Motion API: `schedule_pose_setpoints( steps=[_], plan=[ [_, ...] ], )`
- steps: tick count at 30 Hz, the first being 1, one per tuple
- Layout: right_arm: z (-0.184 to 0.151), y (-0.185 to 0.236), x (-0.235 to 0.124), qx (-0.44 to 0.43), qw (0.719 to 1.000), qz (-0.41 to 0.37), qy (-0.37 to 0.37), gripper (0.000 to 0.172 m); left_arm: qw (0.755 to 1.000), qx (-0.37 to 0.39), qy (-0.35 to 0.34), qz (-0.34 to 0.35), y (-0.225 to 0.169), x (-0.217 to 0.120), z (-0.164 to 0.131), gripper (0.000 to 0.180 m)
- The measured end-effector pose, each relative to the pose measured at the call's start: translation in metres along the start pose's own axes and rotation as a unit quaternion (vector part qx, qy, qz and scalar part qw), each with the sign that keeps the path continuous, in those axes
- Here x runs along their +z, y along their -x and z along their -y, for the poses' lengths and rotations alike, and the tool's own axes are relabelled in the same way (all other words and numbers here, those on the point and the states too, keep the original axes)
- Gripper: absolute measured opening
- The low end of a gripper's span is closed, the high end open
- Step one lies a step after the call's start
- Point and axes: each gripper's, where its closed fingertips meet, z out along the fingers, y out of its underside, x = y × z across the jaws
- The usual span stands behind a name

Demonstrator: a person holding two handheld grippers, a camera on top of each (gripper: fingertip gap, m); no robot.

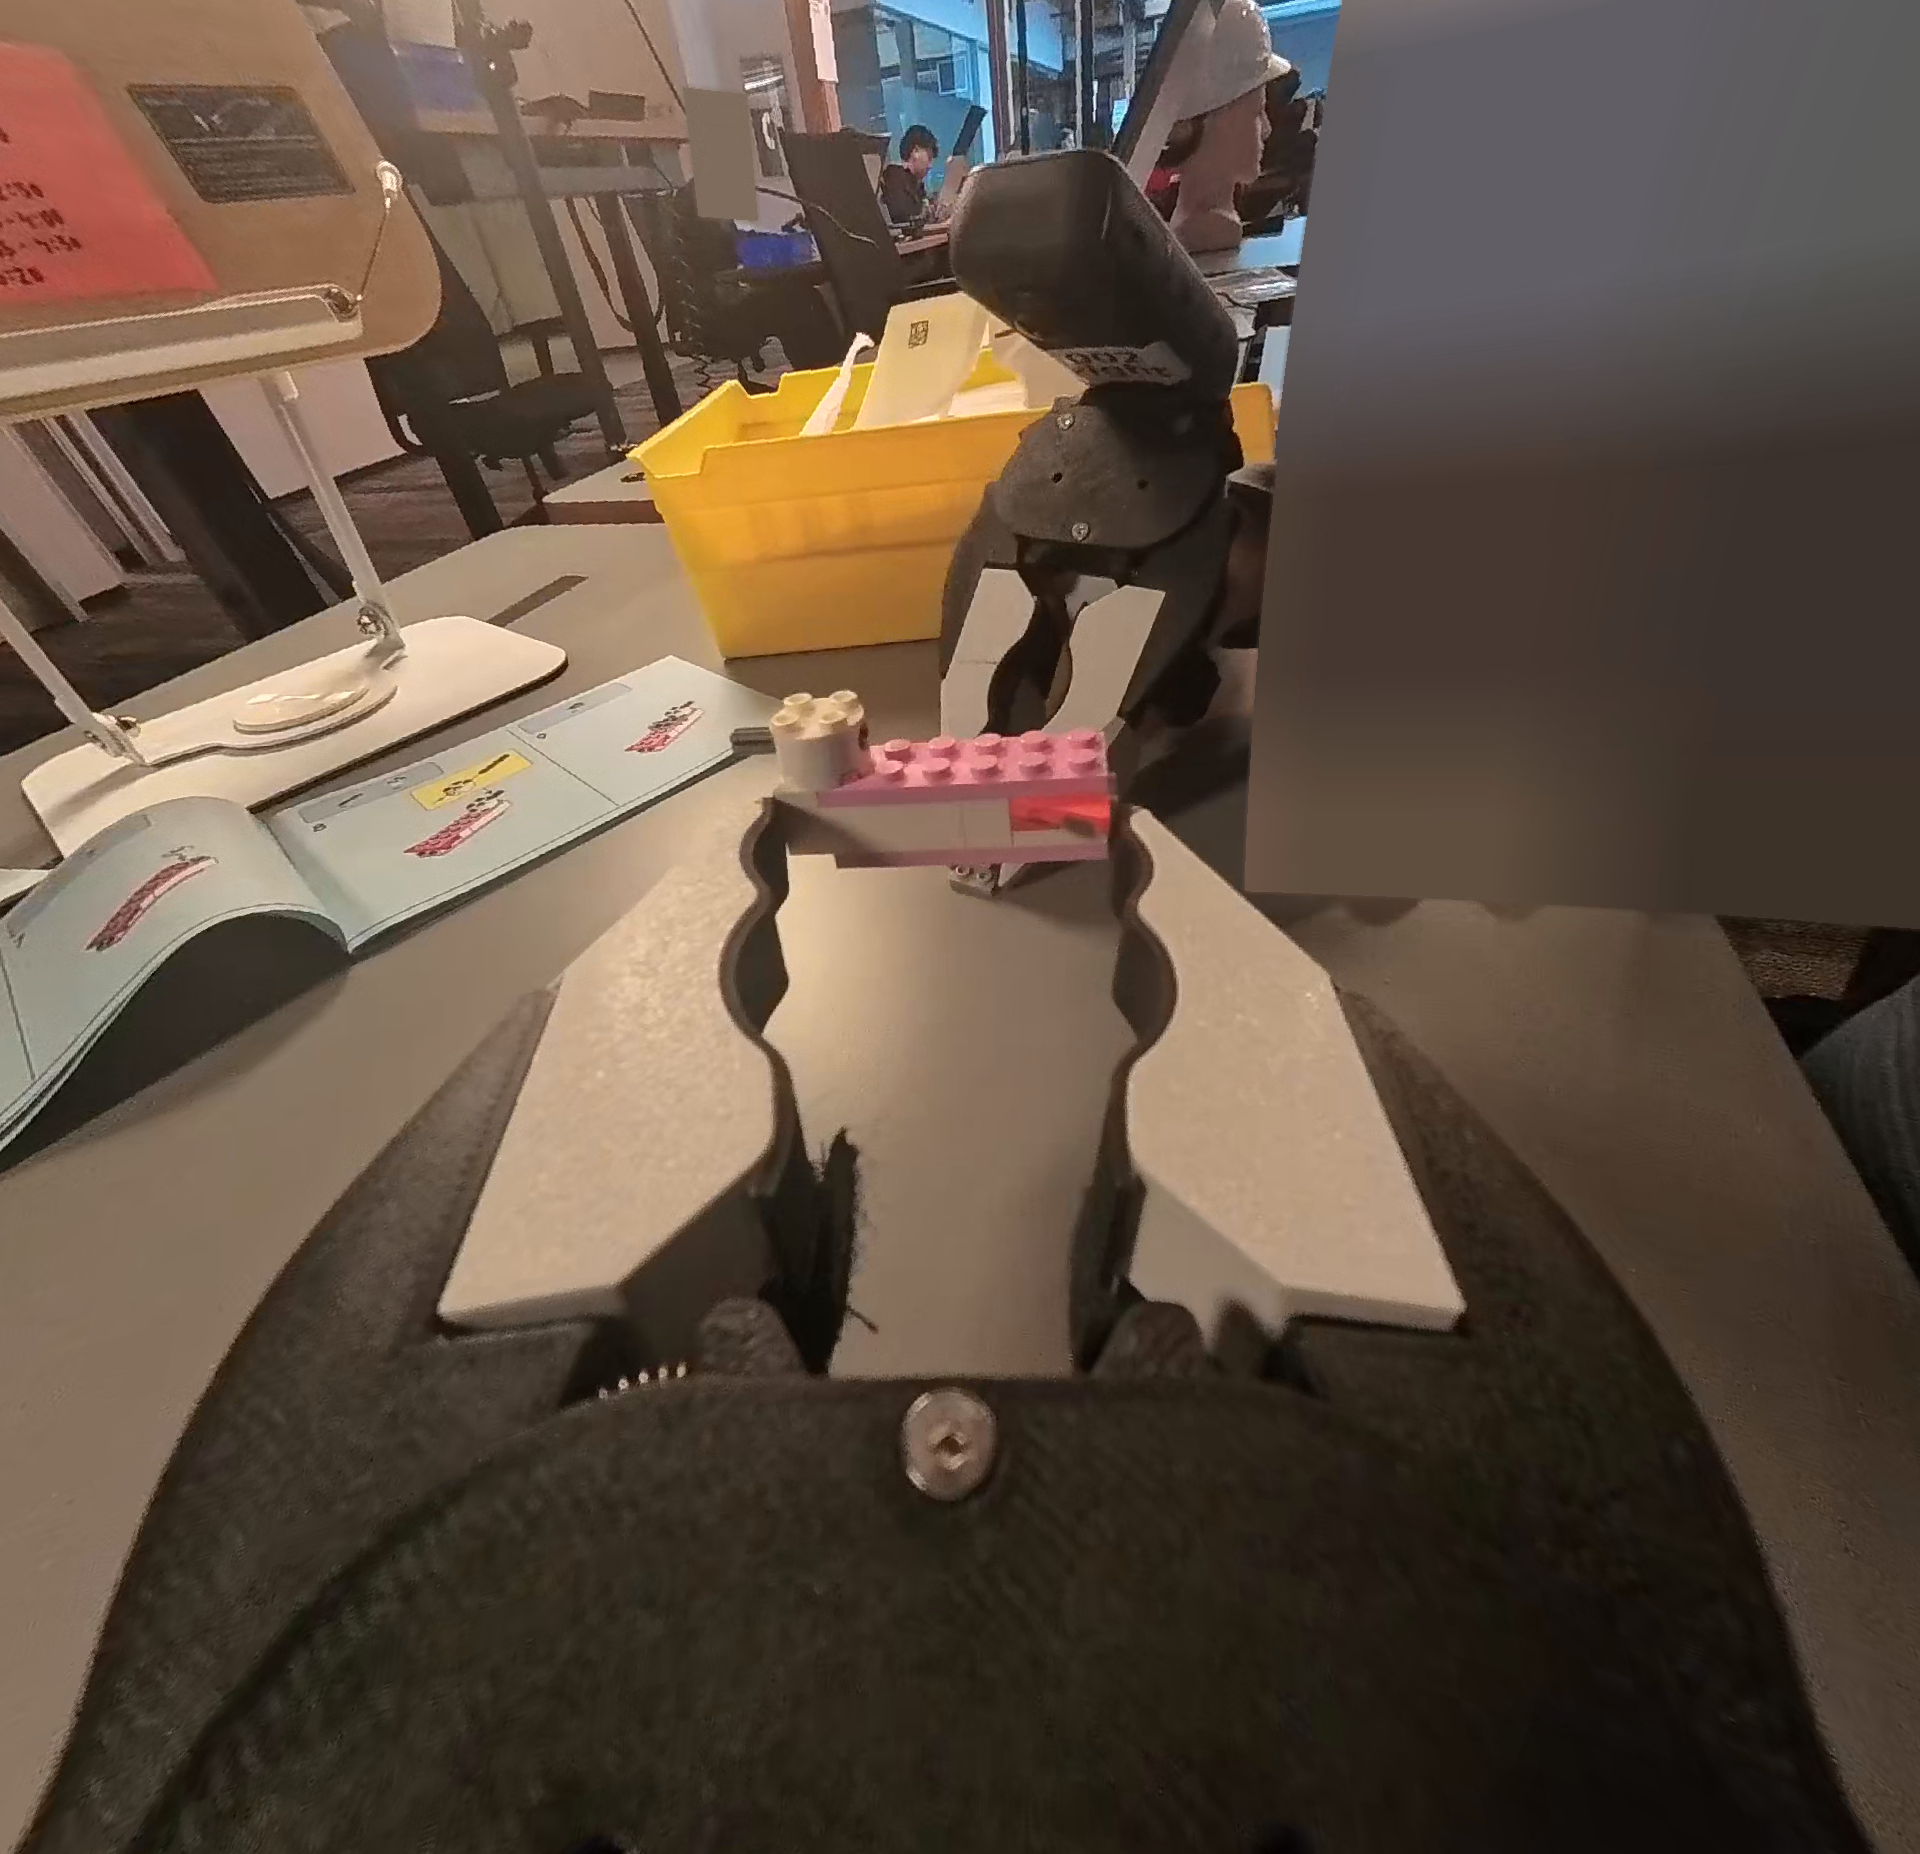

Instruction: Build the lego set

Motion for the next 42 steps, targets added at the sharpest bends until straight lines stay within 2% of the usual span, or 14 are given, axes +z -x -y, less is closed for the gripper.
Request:
schedule_pose_setpoints(
  steps=[4,10,15,28,42],
  plan=[
    [0.005,0.002,-0.002,-0.013,1.0,-0.001,-0.001,0.013,1.0,0.0,-0.004,-0.002,-0.001,0.0,0.001,0.062],
    [0.09,0.033,-0.033,-0.048,0.987,0.052,-0.142,0.013,0.999,-0.006,-0.02,-0.025,-0.008,0.001,0.006,0.062],
    [0.125,0.052,-0.036,-0.096,0.98,0.083,-0.15,0.014,0.999,-0.002,-0.022,-0.028,-0.011,0.002,0.007,0.062],
    [0.121,0.056,-0.027,-0.118,0.984,0.081,-0.103,0.014,0.999,0.005,-0.024,-0.034,-0.015,0.002,0.007,0.062],
    [0.122,0.059,-0.027,-0.127,0.985,0.078,-0.089,0.014,0.999,0.003,-0.03,-0.039,-0.016,0.002,0.009,0.062]
  ],
)
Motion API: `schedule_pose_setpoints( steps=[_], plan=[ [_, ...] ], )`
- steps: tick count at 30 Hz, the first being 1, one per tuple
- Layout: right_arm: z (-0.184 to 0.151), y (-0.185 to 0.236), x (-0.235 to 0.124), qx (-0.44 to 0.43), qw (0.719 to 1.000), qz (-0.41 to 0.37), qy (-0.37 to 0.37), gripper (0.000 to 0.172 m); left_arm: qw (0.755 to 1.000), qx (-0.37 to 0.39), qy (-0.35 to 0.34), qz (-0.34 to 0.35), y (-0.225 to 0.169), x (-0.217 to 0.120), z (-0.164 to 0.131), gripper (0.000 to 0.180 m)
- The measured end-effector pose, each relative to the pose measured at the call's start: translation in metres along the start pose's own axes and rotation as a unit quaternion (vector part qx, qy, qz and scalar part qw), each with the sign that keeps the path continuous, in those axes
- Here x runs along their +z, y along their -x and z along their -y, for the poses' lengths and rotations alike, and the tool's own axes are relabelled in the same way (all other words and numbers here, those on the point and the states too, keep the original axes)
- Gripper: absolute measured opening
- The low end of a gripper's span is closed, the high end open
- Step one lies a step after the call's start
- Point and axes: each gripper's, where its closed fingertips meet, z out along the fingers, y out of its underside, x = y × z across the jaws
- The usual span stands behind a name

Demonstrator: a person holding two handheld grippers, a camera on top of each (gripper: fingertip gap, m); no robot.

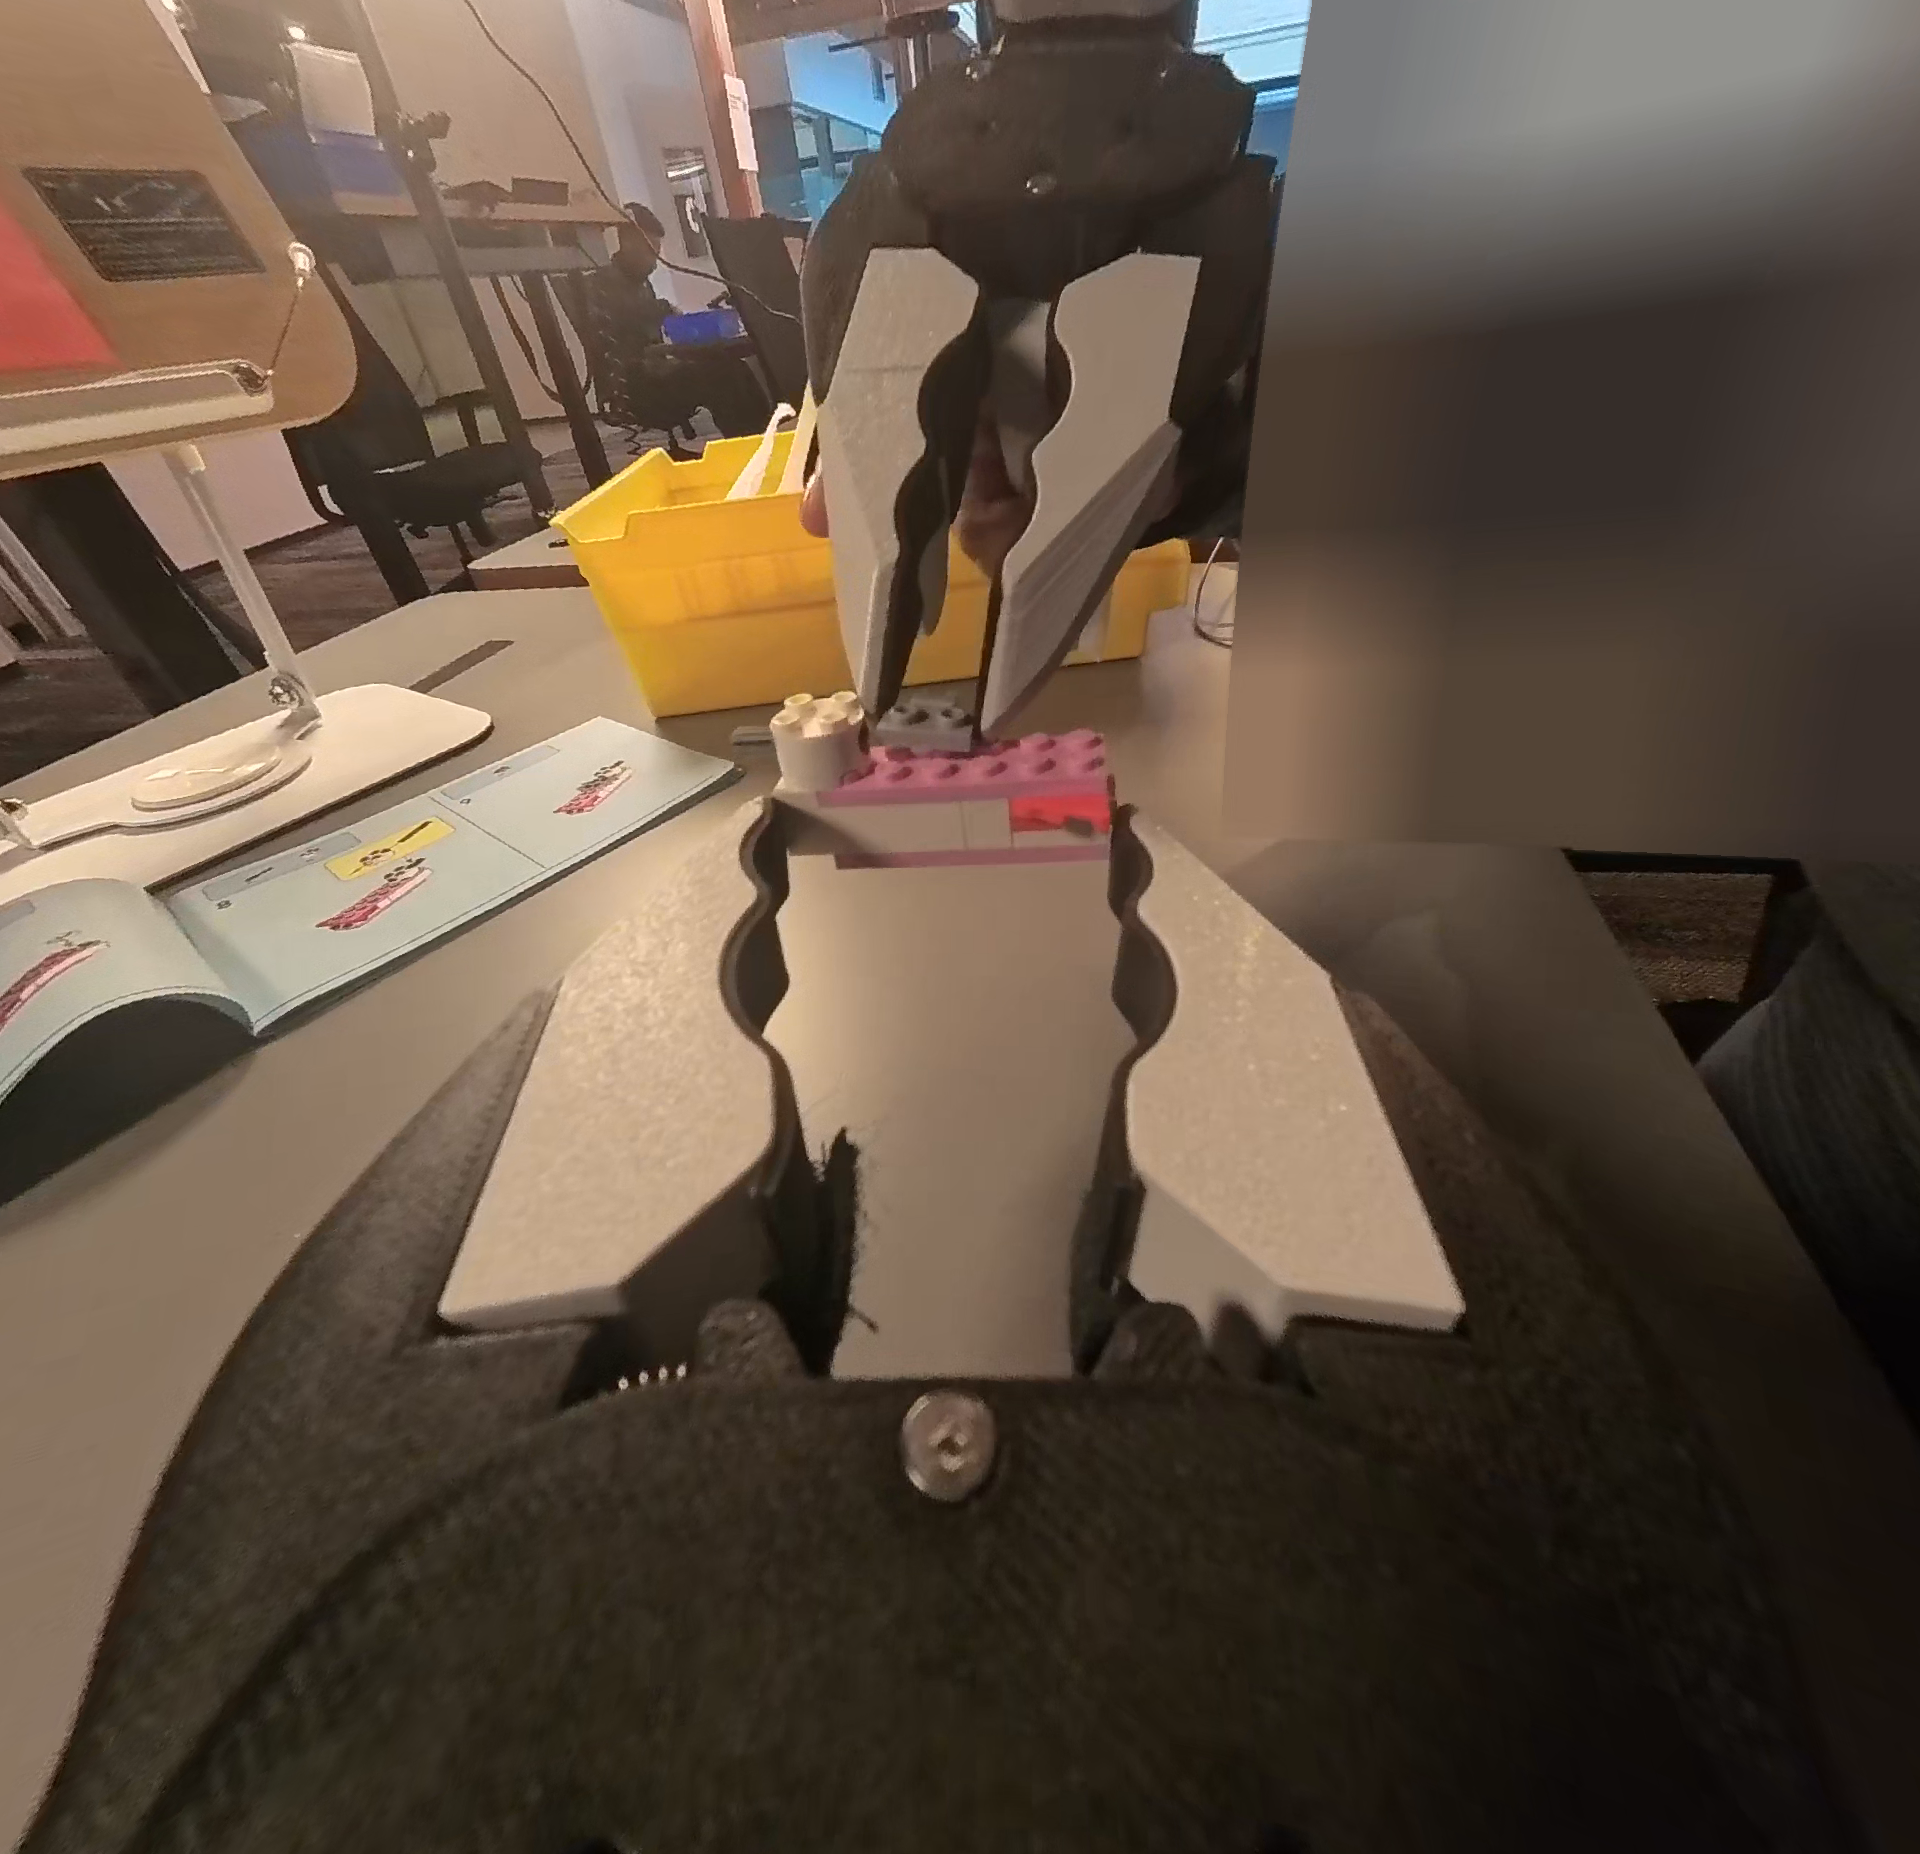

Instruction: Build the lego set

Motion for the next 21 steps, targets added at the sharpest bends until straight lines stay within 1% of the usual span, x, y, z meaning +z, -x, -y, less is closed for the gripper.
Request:
schedule_pose_setpoints(
  steps=[12,14,17,21],
  plan=[
    [0.002,-0.002,-0.001,0.001,1.0,-0.005,-0.008,0.017,1.0,-0.006,-0.008,0.0,0.001,-0.001,0.002,0.062],
    [0.001,-0.005,-0.003,-0.001,1.0,-0.016,-0.009,0.02,1.0,-0.003,-0.008,0.005,0.003,-0.002,0.002,0.062],
    [-0.006,-0.013,-0.011,0.017,0.999,-0.035,-0.014,0.022,0.999,0.006,0.008,0.047,0.018,-0.006,-0.001,0.062],
    [-0.035,-0.009,-0.009,0.079,0.997,-0.025,-0.002,0.025,0.995,0.018,0.027,0.099,0.036,-0.013,-0.006,0.062]
  ],
)
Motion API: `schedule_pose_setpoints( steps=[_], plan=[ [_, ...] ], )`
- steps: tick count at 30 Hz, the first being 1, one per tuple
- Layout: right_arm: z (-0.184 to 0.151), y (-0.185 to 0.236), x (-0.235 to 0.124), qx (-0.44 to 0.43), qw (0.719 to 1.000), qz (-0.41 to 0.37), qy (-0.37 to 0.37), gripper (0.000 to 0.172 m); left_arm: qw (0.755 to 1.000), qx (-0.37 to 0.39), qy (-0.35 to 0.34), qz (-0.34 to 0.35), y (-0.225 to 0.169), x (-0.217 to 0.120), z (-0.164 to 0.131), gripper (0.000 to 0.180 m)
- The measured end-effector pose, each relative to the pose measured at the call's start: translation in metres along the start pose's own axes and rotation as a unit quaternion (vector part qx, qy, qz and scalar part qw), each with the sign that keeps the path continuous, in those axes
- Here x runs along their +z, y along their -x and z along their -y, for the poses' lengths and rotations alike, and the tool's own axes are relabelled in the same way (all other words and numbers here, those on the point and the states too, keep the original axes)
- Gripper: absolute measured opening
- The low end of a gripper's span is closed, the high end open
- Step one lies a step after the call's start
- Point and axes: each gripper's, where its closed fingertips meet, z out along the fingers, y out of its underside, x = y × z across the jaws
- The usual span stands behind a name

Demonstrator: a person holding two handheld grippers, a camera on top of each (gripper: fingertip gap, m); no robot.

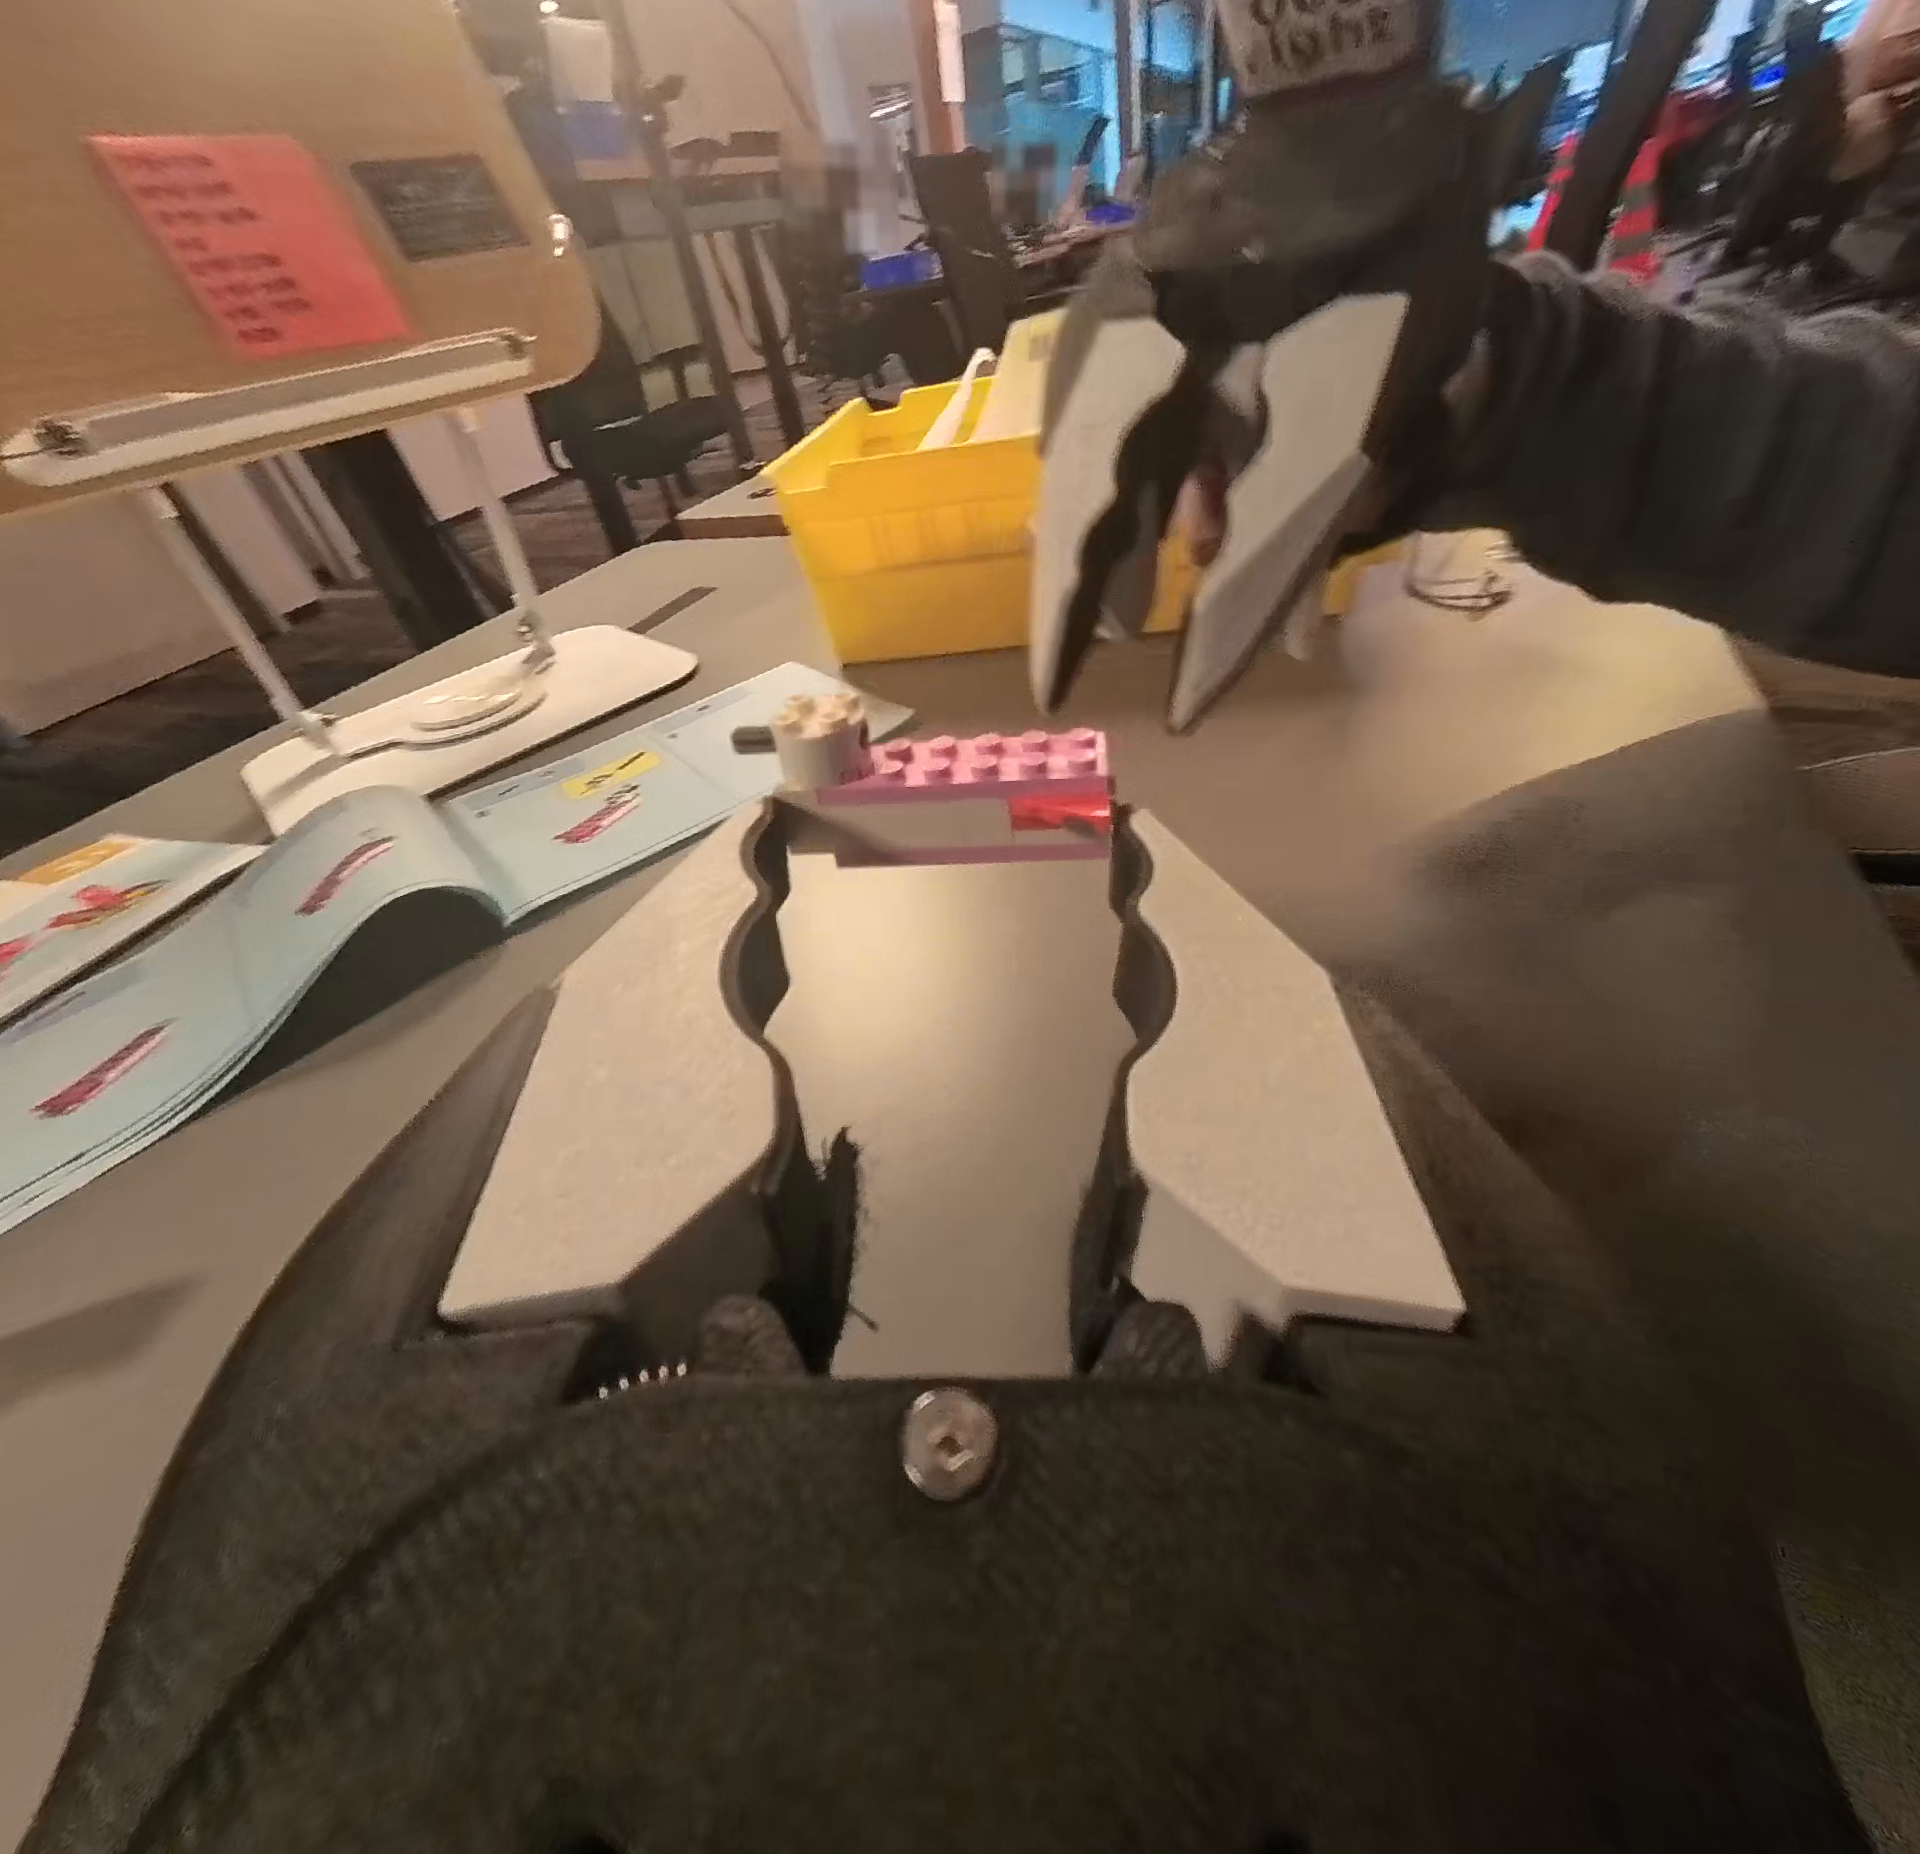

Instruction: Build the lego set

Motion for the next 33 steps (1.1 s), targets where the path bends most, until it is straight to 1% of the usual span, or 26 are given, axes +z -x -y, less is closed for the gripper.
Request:
schedule_pose_setpoints(
  steps=[2,5,8,10,12,17,20,29,33],
  plan=[
    [-0.019,0.009,0.007,0.021,1.0,0.012,0.016,0.026,1.0,0.007,0.006,0.013,0.004,0.0,-0.002,0.062],
    [-0.044,0.027,0.016,0.044,0.998,0.024,0.042,0.027,1.0,0.01,0.009,0.011,0.002,0.002,-0.004,0.062],
    [-0.058,0.046,0.023,0.061,0.996,0.032,0.054,0.026,1.0,0.009,0.01,0.006,-0.001,0.003,-0.004,0.062],
    [-0.07,0.051,0.026,0.067,0.995,0.015,0.076,0.025,1.0,0.009,0.009,0.005,-0.001,0.003,-0.004,0.062],
    [-0.077,0.05,0.03,0.082,0.992,-0.02,0.093,0.026,1.0,0.009,0.008,0.006,-0.001,0.003,-0.004,0.062],
    [-0.076,0.054,0.035,0.115,0.985,-0.111,0.07,0.025,1.0,0.003,0.004,0.004,-0.001,0.002,-0.002,0.062],
    [-0.077,0.05,0.033,0.107,0.979,-0.158,0.076,0.024,1.0,-0.001,0.002,0.0,-0.002,0.003,-0.002,0.062],
    [-0.075,0.054,0.038,0.11,0.98,-0.149,0.077,0.023,1.0,-0.002,0.002,-0.002,-0.003,0.003,-0.001,0.062],
    [-0.073,0.064,0.039,0.128,0.982,-0.12,0.069,0.023,1.0,-0.005,0.001,0.0,-0.002,0.002,-0.001,0.062]
  ],
)
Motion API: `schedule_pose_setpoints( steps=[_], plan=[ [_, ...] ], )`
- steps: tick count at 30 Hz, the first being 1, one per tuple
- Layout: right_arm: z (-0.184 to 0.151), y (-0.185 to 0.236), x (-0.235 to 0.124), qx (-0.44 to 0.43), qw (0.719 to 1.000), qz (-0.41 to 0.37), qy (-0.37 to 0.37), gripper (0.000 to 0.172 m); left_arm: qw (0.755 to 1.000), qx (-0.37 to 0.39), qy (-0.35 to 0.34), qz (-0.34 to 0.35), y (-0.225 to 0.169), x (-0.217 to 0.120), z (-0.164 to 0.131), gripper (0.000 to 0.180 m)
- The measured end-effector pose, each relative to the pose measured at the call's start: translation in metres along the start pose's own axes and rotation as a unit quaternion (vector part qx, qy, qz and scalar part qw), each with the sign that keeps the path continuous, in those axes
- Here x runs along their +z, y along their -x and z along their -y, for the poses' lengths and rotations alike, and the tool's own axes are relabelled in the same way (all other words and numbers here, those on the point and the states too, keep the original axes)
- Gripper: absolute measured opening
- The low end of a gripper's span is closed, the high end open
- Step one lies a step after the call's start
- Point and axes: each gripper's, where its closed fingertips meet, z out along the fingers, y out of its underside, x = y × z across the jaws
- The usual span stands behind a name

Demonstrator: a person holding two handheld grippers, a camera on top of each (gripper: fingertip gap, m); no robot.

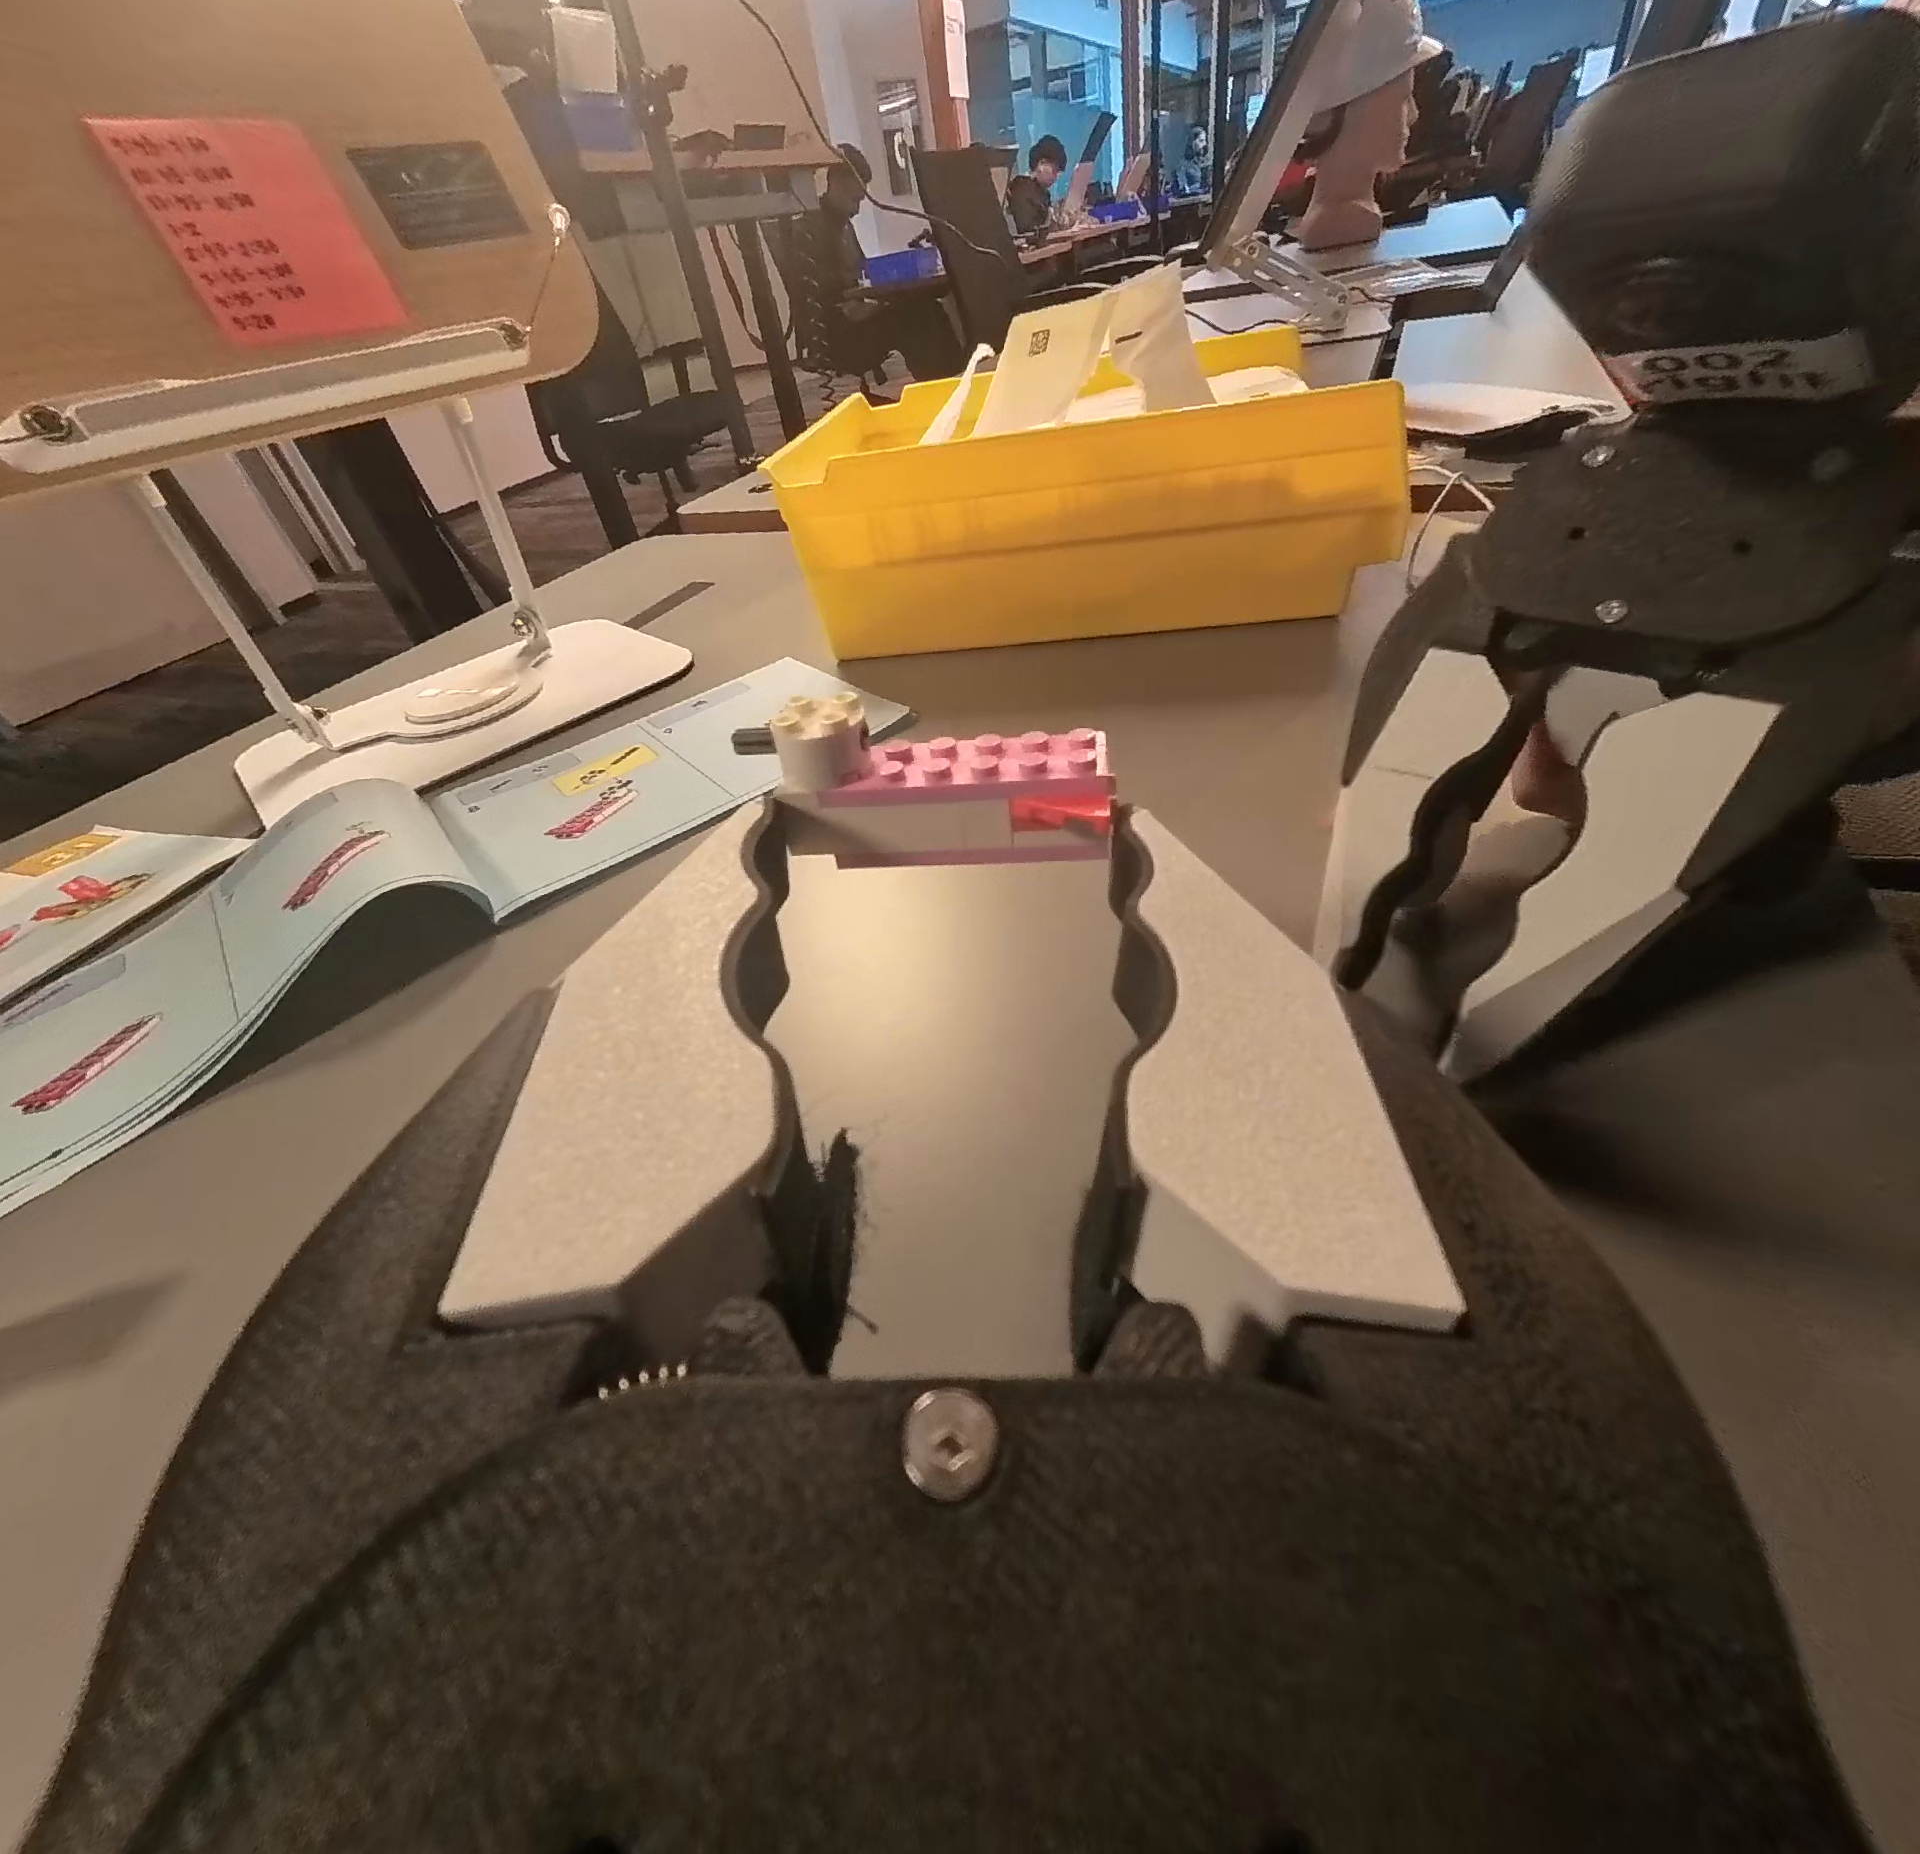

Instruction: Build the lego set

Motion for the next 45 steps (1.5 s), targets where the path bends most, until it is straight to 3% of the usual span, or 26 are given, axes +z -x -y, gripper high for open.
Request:
schedule_pose_setpoints(
  steps=[5,12,18,23,29,35,45],
  plan=[
    [0.002,0.024,-0.004,-0.009,0.996,0.088,-0.009,0.024,1.0,-0.001,0.001,0.0,0.0,0.0,0.0,0.062],
    [0.006,0.013,0.002,-0.093,0.991,0.093,-0.007,0.031,1.0,-0.003,-0.003,0.002,0.002,-0.001,0.001,0.062],
    [0.001,0.013,0.003,-0.117,0.985,0.123,0.023,0.023,1.0,-0.006,-0.004,0.004,0.003,-0.002,0.002,0.062],
    [-0.005,0.035,-0.012,-0.104,0.973,0.205,0.022,0.016,1.0,-0.01,-0.007,0.003,0.004,-0.003,0.003,0.062],
    [0.007,0.017,-0.011,-0.126,0.974,0.186,-0.015,0.016,1.0,-0.009,-0.004,-0.002,0.001,-0.002,0.001,0.062],
    [0.003,0.017,-0.004,-0.185,0.958,0.22,-0.002,0.014,1.0,-0.018,-0.007,-0.006,0.002,-0.002,0.002,0.062],
    [0.003,0.017,-0.002,-0.21,0.946,0.248,0.002,0.013,1.0,-0.021,-0.009,-0.016,-0.001,-0.002,0.002,0.062]
  ],
)
